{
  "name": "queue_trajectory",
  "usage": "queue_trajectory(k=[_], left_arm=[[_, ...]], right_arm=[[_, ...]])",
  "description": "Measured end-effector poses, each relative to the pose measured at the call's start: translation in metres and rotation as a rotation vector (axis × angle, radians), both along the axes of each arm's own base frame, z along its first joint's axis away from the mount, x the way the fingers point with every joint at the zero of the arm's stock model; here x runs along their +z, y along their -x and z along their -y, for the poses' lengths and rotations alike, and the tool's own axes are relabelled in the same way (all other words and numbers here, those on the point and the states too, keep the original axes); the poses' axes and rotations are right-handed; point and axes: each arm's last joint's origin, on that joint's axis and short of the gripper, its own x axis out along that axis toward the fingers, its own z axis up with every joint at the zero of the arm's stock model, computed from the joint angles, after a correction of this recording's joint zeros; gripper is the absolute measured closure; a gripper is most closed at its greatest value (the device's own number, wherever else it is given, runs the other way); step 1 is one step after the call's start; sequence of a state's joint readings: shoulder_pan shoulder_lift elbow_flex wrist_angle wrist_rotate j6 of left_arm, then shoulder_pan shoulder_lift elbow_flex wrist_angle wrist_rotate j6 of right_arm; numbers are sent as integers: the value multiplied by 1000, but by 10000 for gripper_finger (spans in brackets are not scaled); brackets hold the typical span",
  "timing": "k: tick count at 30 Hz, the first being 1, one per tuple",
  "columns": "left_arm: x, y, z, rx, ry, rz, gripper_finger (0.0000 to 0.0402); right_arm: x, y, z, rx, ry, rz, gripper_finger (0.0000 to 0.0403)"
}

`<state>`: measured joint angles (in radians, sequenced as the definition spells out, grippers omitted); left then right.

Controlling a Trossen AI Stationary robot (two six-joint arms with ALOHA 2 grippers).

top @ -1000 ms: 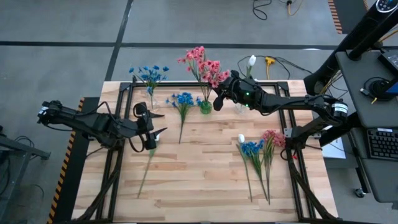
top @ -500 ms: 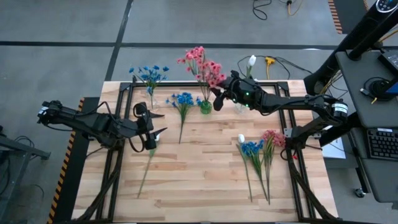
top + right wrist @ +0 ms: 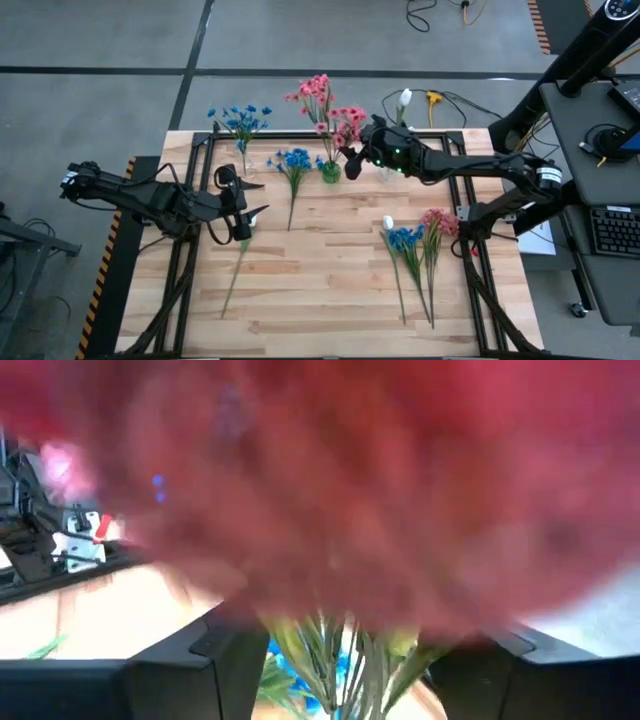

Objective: Sort flowers into vase by color
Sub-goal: Put the left pink flowers into the green vase

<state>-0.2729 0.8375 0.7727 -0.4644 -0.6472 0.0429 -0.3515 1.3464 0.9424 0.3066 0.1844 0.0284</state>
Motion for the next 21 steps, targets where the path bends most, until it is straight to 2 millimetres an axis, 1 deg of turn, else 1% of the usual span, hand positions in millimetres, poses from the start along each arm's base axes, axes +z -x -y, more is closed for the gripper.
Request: queue_trajectory(k=[10,21], left_arm=[[0,0,0,0,0,1,172],[1,0,0,2,6,9,172]], right_arm=[[10,16,-7,-7,-63,-30,147],[9,18,-10,-1,-81,-51,146]])
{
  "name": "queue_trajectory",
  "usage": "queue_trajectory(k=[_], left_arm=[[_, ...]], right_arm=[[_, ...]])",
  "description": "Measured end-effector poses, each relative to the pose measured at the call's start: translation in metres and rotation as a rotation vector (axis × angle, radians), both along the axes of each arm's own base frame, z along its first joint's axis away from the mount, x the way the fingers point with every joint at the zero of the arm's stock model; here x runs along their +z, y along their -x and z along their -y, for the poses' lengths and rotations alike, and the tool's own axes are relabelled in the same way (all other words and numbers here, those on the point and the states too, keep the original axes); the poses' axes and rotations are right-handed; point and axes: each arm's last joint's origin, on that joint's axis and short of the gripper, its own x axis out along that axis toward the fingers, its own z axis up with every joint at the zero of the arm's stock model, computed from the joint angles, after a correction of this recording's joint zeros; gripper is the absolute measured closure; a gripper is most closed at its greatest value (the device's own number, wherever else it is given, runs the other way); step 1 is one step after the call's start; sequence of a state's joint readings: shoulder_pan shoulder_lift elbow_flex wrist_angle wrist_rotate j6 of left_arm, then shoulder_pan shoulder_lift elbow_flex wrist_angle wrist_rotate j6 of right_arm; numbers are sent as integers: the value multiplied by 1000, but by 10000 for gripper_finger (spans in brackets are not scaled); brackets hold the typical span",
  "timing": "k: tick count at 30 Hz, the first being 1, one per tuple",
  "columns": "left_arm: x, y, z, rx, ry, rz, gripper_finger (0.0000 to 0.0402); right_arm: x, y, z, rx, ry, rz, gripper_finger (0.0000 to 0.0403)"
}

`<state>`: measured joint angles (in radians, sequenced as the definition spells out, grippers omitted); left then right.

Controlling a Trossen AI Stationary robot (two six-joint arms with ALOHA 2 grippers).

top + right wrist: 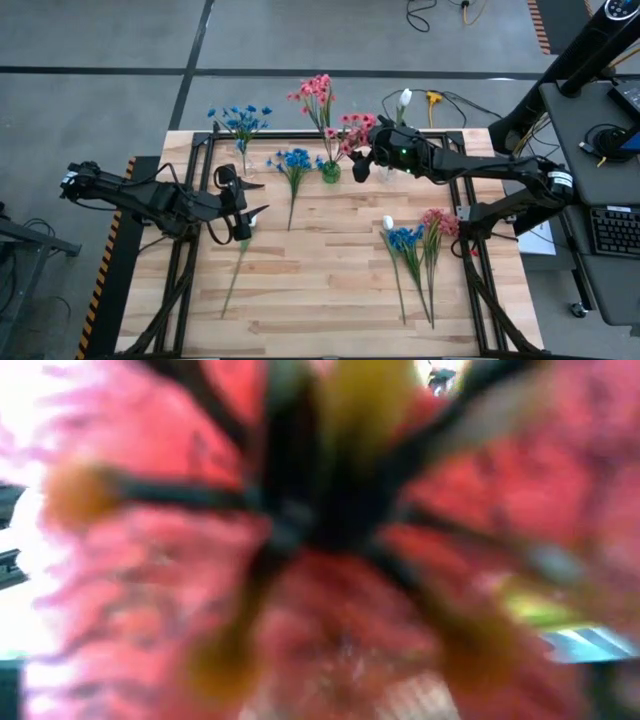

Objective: Sort flowers into vase by color
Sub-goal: Put the left pink flowers into the green vase

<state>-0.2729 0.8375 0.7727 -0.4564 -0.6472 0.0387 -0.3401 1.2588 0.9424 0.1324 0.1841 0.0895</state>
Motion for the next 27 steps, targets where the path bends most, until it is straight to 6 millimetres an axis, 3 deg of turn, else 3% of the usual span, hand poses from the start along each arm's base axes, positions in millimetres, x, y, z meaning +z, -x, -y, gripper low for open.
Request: queue_trajectory(k=[22,27], left_arm=[[-2,-3,1,0,-4,-14,172],[-2,-3,1,0,-4,-14,172]], right_arm=[[8,9,-4,-5,-27,5,147],[21,9,-4,-7,-43,-23,147]])
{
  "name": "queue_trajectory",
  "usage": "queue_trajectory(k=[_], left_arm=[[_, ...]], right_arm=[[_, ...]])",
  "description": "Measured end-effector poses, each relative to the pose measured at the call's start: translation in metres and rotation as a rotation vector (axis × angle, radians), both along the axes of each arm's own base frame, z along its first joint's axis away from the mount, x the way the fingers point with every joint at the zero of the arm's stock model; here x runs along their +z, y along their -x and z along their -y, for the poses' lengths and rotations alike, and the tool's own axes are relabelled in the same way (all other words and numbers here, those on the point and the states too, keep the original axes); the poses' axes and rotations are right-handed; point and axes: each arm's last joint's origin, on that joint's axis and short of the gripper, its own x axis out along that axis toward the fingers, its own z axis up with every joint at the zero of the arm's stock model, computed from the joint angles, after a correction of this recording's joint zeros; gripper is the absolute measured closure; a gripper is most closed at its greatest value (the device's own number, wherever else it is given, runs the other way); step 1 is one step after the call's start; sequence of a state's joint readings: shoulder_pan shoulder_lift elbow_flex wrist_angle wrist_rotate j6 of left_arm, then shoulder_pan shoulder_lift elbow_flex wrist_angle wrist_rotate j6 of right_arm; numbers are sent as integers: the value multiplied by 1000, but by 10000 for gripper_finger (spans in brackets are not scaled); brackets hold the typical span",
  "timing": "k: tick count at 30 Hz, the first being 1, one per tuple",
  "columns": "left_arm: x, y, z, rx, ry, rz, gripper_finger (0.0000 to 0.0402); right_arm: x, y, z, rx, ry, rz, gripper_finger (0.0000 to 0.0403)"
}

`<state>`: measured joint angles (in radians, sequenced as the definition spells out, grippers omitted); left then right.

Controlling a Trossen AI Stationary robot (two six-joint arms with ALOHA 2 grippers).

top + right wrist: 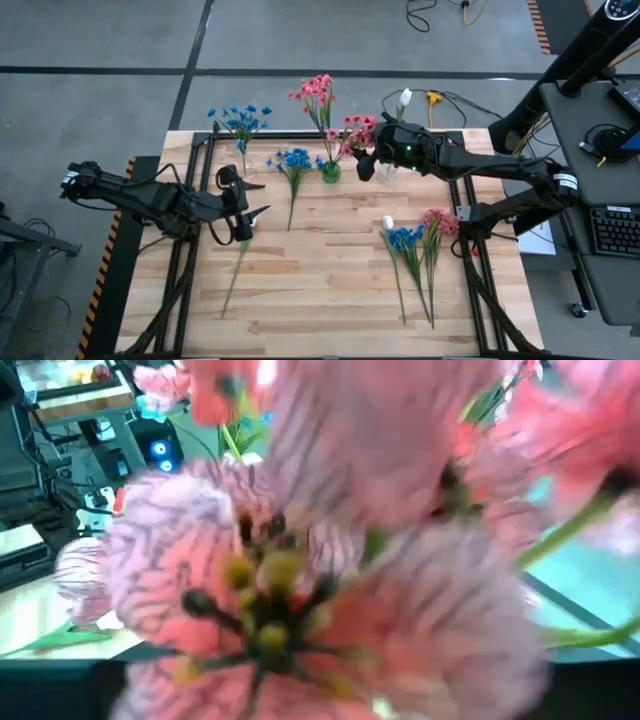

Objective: Sort flowers into vase by color
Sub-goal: Put the left pink flowers into the green vase

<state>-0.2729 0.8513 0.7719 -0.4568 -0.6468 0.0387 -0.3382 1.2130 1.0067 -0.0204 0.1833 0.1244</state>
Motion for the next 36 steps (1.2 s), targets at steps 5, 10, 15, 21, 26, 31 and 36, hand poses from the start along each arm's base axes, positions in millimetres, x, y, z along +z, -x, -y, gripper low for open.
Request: queue_trajectory(k=[5,10,15,21,26,31,36], left_arm=[[0,0,0,0,0,0,172],[0,0,0,0,0,0,172],[0,0,0,0,0,0,172],[0,0,0,0,0,0,172],[0,0,0,0,0,0,172],[0,0,0,3,5,3,172],[0,0,0,6,12,6,172]], right_arm=[[11,2,-1,-13,-54,-46,147],[23,6,-2,-22,-96,-101,147],[38,9,-3,-26,-111,-127,147],[55,14,-5,-36,-142,-152,147],[66,19,-7,-49,-177,-163,147],[71,23,-8,-54,-197,-179,147],[79,26,-9,-55,-208,-180,147]])
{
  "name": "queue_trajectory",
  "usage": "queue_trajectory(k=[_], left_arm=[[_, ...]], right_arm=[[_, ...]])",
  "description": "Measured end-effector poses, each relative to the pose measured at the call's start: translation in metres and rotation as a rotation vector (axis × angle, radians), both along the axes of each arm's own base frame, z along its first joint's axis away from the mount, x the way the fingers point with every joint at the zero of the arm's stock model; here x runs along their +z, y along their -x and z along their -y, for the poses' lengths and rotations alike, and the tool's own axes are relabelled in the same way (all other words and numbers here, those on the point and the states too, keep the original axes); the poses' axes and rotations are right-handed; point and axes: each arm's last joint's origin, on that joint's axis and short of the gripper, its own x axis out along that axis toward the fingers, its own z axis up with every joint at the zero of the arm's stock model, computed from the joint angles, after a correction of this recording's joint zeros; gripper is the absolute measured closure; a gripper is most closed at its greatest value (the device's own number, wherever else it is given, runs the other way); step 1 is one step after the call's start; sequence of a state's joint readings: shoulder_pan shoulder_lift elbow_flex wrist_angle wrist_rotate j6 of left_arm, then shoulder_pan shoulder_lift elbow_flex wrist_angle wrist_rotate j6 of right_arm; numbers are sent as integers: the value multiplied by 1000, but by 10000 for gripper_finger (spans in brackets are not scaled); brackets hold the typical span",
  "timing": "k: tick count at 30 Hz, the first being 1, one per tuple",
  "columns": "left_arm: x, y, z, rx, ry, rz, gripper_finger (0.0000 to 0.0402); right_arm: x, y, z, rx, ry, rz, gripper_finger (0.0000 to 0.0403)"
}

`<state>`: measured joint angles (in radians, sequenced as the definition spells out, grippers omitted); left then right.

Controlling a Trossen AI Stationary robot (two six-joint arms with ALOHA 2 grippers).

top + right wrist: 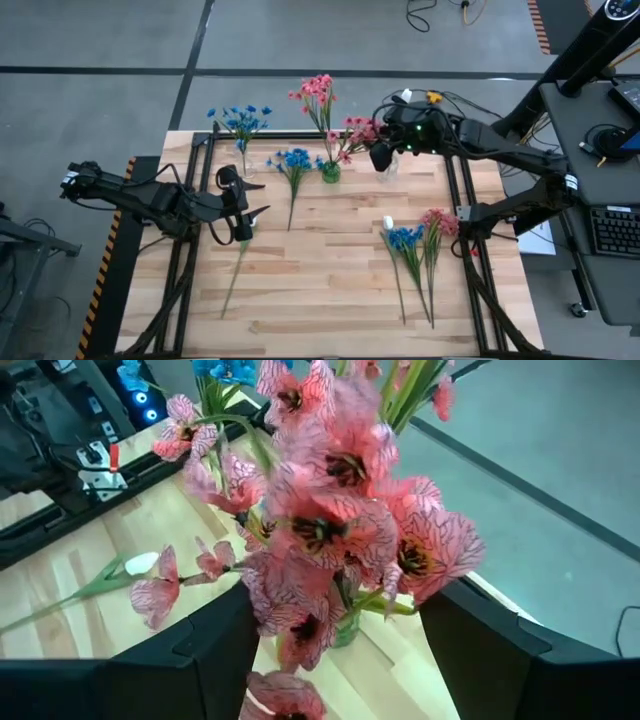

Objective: Sort flowers into vase by color
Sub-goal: Put the left pink flowers into the green vase, then put the bottom blue flowers into the left transparent vase

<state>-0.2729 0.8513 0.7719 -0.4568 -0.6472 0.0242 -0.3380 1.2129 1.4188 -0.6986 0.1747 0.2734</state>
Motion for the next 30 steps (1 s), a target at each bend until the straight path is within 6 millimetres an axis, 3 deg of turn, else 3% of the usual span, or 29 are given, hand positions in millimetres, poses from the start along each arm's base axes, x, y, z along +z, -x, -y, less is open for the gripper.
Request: queue_trajectory(k=[11,18,25,30], left_arm=[[0,0,0,0,1,0,172],[0,0,0,3,7,3,172],[0,0,0,30,63,30,172],[0,0,0,64,152,69,172]], right_arm=[[22,4,-1,-2,19,62,147],[49,10,-3,4,58,138,147],[82,28,-10,8,76,164,147],[90,43,-15,-7,23,108,147]])
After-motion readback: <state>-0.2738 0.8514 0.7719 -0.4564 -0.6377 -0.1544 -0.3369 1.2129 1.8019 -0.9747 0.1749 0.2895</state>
